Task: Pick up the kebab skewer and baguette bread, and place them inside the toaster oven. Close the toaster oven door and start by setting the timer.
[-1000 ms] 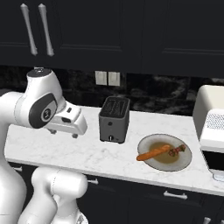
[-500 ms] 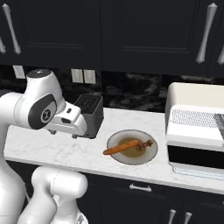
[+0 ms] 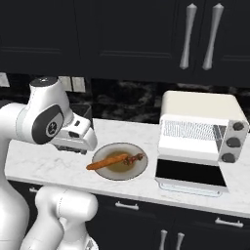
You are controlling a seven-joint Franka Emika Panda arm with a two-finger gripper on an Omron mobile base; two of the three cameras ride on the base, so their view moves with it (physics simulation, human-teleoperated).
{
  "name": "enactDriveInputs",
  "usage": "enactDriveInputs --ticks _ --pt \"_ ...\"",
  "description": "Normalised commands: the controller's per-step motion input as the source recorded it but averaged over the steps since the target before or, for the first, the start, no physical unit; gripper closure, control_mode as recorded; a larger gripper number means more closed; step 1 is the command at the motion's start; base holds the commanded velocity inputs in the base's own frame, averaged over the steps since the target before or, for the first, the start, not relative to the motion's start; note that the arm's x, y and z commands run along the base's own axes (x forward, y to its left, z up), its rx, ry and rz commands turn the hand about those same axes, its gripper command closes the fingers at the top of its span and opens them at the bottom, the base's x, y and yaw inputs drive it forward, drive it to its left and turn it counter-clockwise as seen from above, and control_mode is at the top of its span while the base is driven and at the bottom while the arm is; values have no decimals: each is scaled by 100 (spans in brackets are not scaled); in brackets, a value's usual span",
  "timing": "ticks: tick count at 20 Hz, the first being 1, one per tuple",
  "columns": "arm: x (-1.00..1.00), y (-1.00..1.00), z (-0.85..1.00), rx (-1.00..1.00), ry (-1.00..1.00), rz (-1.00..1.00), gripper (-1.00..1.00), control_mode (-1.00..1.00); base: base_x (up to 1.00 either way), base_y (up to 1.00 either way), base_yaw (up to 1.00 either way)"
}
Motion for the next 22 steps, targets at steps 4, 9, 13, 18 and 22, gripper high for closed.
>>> enactDriveInputs --ticks 4,9,13,18,22 --pt "0 0 0 0 0 0 -100 100 31 -58 0" --pt "0 0 0 0 0 0 -100 100 31 -59 -2" --pt "0 0 0 0 0 0 -100 100 30 -31 -9" --pt "0 0 0 0 0 0 -100 100 41 -13 -13" --pt "0 0 0 0 0 0 -100 100 36 -41 0"
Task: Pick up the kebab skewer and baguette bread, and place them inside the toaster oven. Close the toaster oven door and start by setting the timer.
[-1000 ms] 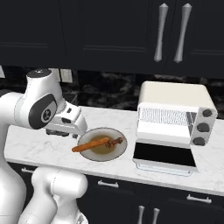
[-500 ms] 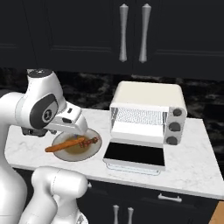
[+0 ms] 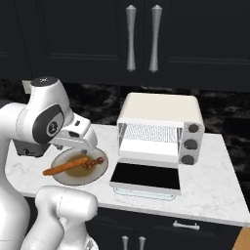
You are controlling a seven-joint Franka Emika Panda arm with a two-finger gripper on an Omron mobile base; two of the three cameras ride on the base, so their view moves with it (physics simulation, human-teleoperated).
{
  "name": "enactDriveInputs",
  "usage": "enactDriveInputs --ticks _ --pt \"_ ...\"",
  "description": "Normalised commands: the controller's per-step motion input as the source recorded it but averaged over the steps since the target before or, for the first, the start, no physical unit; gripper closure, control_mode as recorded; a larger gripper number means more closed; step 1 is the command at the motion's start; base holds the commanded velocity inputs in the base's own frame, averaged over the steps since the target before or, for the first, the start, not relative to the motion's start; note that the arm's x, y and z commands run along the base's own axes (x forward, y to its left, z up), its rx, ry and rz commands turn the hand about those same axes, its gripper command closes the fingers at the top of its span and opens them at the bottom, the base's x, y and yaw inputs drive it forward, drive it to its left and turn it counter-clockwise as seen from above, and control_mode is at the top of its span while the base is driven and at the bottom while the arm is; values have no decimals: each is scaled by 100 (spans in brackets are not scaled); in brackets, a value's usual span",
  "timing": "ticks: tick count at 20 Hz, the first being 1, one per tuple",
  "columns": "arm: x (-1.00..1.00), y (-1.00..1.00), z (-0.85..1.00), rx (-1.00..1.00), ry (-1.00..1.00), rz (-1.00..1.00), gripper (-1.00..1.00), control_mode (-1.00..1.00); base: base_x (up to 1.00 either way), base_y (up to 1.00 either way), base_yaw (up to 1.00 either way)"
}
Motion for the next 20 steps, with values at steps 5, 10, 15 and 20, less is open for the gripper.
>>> enactDriveInputs --ticks 5,10,15,20 --pt "0 0 0 0 0 0 -100 100 20 -50 1" --pt "0 0 0 0 0 0 -100 100 32 -30 0" --pt "0 0 0 0 0 0 -100 100 30 -54 5" --pt "0 0 0 0 0 0 -100 100 18 -29 0"
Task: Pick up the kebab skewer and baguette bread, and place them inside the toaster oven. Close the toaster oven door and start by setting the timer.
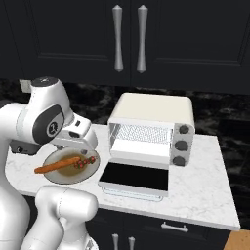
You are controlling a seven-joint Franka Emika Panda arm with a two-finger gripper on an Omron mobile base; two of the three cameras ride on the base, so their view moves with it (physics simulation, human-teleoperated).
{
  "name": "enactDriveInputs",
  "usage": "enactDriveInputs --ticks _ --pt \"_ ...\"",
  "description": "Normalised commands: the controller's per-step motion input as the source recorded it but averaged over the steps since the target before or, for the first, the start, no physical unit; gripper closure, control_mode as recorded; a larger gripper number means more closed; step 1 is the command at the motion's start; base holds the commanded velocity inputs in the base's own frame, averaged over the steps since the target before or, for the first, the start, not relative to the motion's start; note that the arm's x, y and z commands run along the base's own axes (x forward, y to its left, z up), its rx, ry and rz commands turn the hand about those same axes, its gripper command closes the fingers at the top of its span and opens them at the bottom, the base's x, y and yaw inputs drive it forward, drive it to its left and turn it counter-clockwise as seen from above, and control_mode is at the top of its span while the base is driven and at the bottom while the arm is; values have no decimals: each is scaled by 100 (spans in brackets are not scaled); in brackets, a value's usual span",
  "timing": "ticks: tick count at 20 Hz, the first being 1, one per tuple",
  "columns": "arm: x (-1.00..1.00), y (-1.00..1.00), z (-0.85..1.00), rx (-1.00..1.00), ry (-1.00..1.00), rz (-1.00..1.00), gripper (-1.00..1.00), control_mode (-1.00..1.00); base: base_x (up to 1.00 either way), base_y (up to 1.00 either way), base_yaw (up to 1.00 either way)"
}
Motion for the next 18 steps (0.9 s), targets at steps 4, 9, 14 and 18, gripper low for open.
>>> enactDriveInputs --ticks 4,9,14,18 --pt "0 0 0 0 0 0 -100 100 1 0 0" --pt "0 0 0 0 0 0 -100 -100 0 0 0" --pt "0 -9 0 0 -4 0 -100 -100 0 0 0" --pt "-2 -56 -7 3 -25 0 -100 -100 0 0 0"
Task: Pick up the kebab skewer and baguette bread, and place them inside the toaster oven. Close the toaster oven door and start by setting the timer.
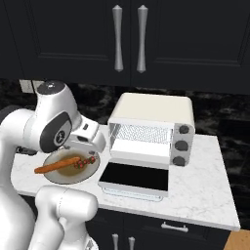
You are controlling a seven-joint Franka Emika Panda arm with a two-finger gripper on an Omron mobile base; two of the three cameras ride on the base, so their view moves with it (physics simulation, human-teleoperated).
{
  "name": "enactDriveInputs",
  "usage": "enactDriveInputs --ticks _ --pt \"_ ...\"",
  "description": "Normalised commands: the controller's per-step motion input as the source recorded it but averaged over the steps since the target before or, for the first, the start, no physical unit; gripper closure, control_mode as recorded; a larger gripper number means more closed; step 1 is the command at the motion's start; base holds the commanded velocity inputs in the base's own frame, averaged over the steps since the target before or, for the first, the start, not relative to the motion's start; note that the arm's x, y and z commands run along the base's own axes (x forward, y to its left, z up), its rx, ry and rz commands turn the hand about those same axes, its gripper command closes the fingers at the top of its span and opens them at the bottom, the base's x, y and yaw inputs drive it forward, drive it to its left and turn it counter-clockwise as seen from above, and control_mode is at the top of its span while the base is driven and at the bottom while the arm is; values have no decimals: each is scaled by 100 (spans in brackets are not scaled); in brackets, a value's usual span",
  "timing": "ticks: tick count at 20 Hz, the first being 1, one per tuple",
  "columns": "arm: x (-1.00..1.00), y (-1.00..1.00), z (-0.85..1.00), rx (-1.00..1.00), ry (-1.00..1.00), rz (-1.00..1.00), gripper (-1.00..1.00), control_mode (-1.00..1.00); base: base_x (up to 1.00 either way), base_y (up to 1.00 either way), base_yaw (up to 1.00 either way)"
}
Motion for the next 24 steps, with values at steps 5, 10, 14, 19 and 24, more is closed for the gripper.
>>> enactDriveInputs --ticks 5,10,14,19,24 --pt "-5 -58 -6 1 -38 0 -100 -100 0 0 0" --pt "8 -25 -5 0 -33 0 -100 -100 0 0 0" --pt "25 -10 -1 0 -16 0 -100 -100 0 0 0" --pt "7 -23 -13 0 -18 0 -100 -100 0 0 0" --pt "28 -29 -19 0 -8 0 -100 -100 0 0 0"
